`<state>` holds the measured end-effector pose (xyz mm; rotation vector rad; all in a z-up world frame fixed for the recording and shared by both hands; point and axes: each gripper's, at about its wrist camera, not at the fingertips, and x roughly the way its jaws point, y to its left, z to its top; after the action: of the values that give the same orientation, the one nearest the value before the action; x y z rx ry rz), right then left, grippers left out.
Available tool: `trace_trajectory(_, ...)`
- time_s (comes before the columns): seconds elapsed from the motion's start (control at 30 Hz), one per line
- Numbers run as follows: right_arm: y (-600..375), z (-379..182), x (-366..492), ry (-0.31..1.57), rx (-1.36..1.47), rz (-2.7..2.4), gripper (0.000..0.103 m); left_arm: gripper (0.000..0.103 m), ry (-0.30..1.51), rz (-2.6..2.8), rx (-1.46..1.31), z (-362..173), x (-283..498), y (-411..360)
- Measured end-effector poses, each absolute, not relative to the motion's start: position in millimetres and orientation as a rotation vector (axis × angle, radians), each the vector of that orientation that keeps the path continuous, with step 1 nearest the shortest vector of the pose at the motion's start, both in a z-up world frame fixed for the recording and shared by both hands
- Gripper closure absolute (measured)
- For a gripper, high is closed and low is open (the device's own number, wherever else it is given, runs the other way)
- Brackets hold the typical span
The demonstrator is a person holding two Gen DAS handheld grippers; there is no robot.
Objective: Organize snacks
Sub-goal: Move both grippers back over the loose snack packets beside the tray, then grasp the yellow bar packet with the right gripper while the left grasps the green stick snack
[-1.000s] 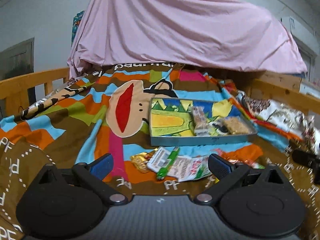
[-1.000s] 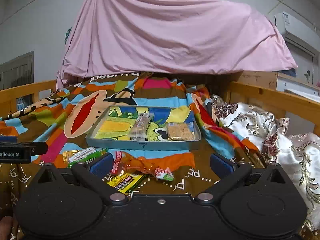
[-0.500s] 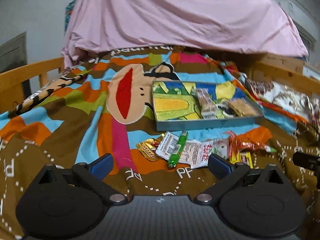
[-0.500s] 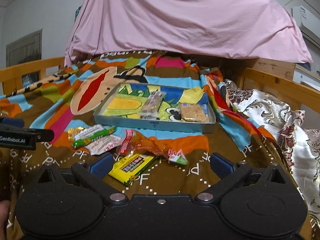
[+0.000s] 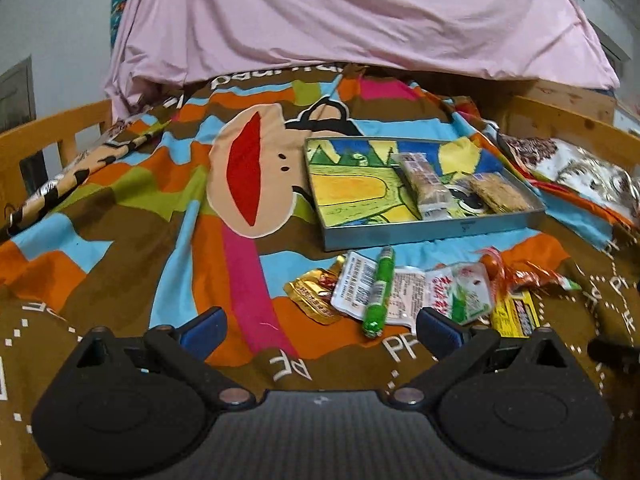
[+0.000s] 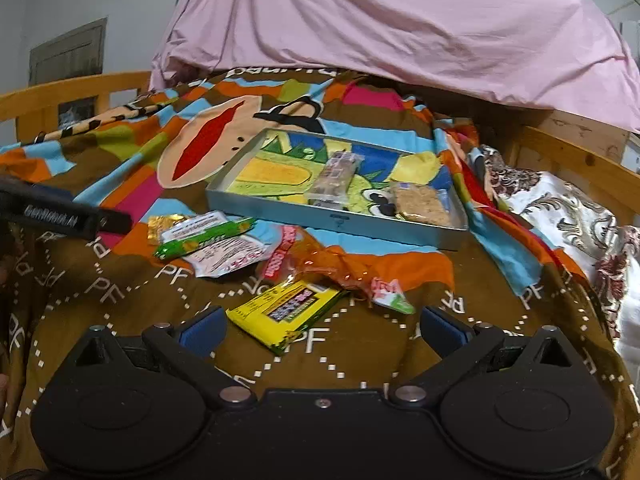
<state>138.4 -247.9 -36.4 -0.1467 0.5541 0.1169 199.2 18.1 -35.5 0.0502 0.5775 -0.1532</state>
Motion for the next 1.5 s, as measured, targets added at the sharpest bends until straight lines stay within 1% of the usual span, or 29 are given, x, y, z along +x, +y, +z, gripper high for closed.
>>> trace_trajectory(0.27, -226, -55, 156, 0.562, -0.211, 0.117, 0.001, 0.0, 0.572, -0.234, 0.059, -34, 229, 16)
trace_trajectory(0.67, -209, -79, 205, 0.61, -0.176, -0.051, 0.001, 0.001, 0.625, -0.429, 0.225, -55, 273, -21)
trace_trajectory(0.83, -206, -85, 216, 0.609, -0.157, -0.114, 0.001, 0.004, 0.652, -0.453, 0.201, -65, 288, -24)
trace_trajectory(0.9, -202, -88, 217, 0.605, -0.175, -0.13, 0.001, 0.009, 0.661, -0.461, 0.194, -67, 292, -25)
trace_trajectory(0.97, -198, -89, 215, 0.594, -0.191, -0.148, 0.001, 0.019, 0.672, -0.477, 0.186, -70, 295, -25)
trace_trajectory(1.0, -197, -90, 215, 0.592, -0.192, -0.154, 0.001, 0.021, 0.677, -0.481, 0.183, -71, 297, -26)
trace_trajectory(1.07, -196, -89, 211, 0.587, -0.164, -0.139, 0.001, 0.03, 0.684, -0.489, 0.175, -73, 299, -26)
trace_trajectory(1.1, -195, -88, 209, 0.582, -0.15, -0.126, 0.004, 0.033, 0.687, -0.496, 0.173, -74, 299, -27)
trace_trajectory(1.13, -194, -88, 207, 0.575, -0.139, -0.109, 0.007, 0.038, 0.691, -0.502, 0.174, -75, 300, -27)
trace_trajectory(1.17, -194, -87, 207, 0.571, -0.137, -0.098, 0.008, 0.042, 0.696, -0.506, 0.175, -76, 301, -28)
trace_trajectory(1.27, -195, -89, 209, 0.579, -0.113, -0.091, 0.014, 0.052, 0.711, -0.506, 0.171, -79, 305, -30)
trace_trajectory(1.33, -198, -90, 211, 0.593, -0.075, -0.081, 0.021, 0.055, 0.722, -0.504, 0.162, -79, 309, -30)
trace_trajectory(1.4, -205, -90, 214, 0.612, -0.021, -0.083, 0.024, 0.056, 0.744, -0.498, 0.16, -80, 312, -31)
trace_trajectory(1.5, -213, -92, 216, 0.631, 0.053, -0.076, 0.026, 0.057, 0.787, -0.5, 0.149, -79, 317, -34)
